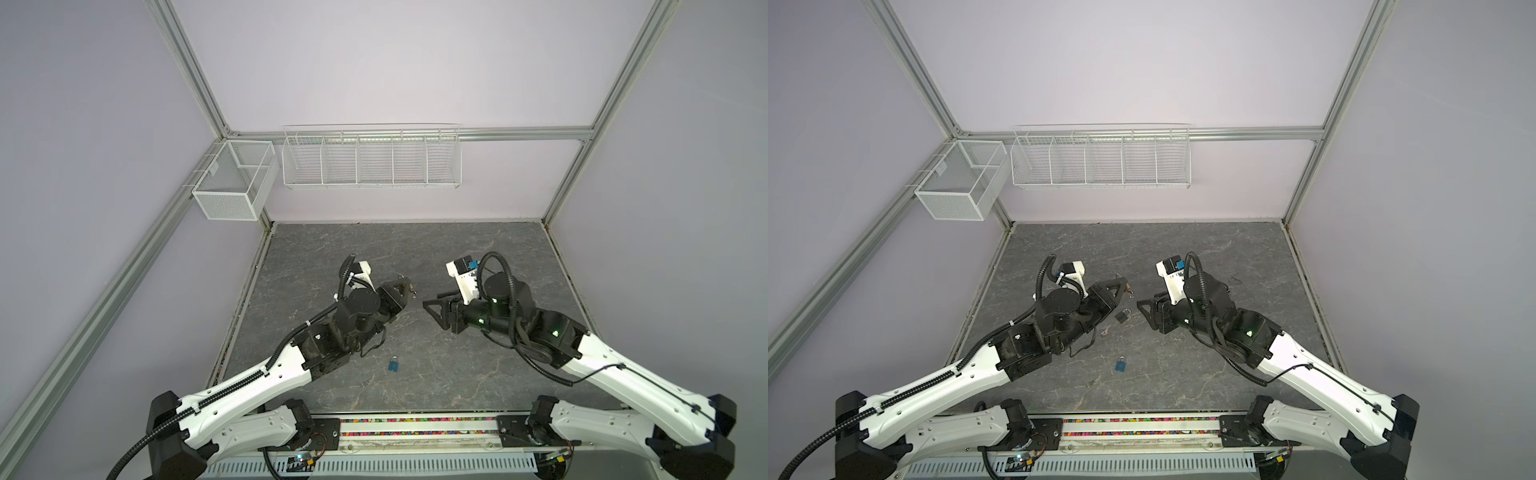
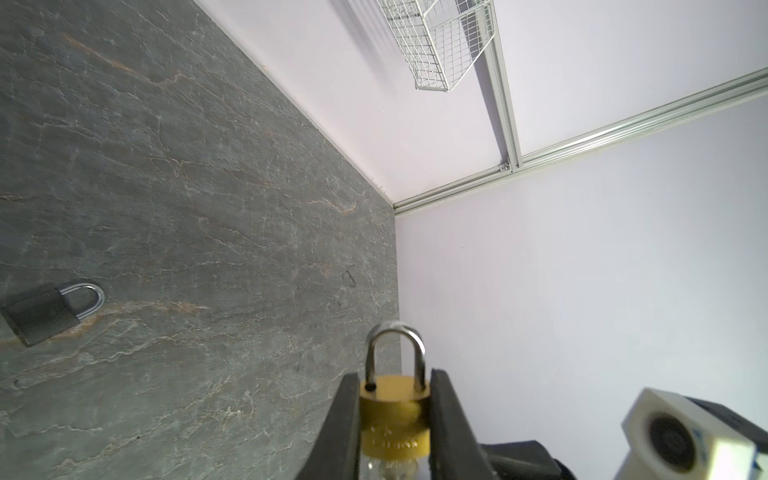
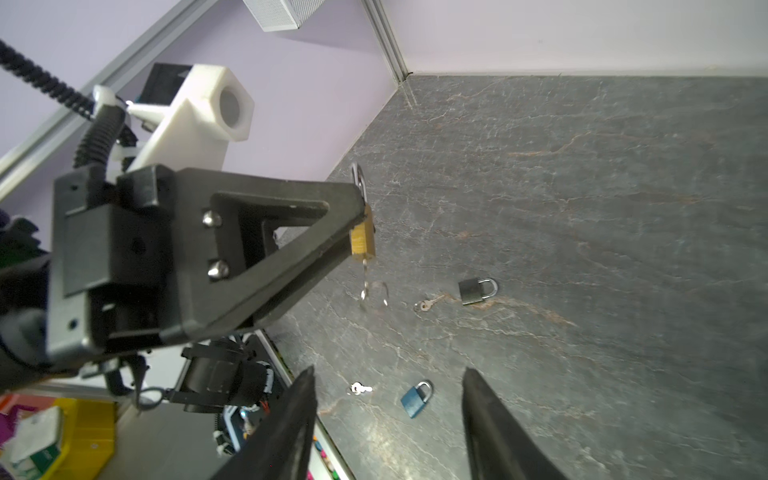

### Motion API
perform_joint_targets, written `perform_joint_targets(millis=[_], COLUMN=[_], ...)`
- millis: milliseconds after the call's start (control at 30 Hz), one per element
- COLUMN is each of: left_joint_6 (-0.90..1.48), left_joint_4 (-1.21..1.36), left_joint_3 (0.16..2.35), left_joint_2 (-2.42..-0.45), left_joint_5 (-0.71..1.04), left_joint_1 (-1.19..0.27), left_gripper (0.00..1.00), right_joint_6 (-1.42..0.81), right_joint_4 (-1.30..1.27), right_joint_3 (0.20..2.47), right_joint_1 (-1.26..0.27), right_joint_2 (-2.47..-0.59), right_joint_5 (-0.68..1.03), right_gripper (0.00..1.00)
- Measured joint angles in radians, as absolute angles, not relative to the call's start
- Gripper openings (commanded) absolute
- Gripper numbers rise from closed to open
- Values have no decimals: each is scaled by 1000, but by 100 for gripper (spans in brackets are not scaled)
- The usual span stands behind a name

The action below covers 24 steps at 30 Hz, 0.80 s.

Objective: Unlock with the key

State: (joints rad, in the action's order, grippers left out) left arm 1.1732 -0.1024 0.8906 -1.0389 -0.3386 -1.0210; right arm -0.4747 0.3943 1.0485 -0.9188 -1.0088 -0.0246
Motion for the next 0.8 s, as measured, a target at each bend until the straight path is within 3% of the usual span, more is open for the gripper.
perform_joint_targets(millis=[200,400,800], left_joint_6=[1047,869,533], left_joint_4=[-114,-99,225], left_joint_3=[883,833,620], left_joint_2=[-1033,-1039,-1123], left_joint_5=[-326,-311,-348], left_joint_1=[-1021,-1057,-1205], left_gripper=[0,0,0], right_joint_6=[-458,-463,-484], right_joint_4=[568,738,916], right_joint_3=[1100,1187,1333], right_joint_1=[-918,-917,-916], right_joint_2=[-945,-962,-1116], right_joint_5=[-95,-154,-162], right_gripper=[89,98,96])
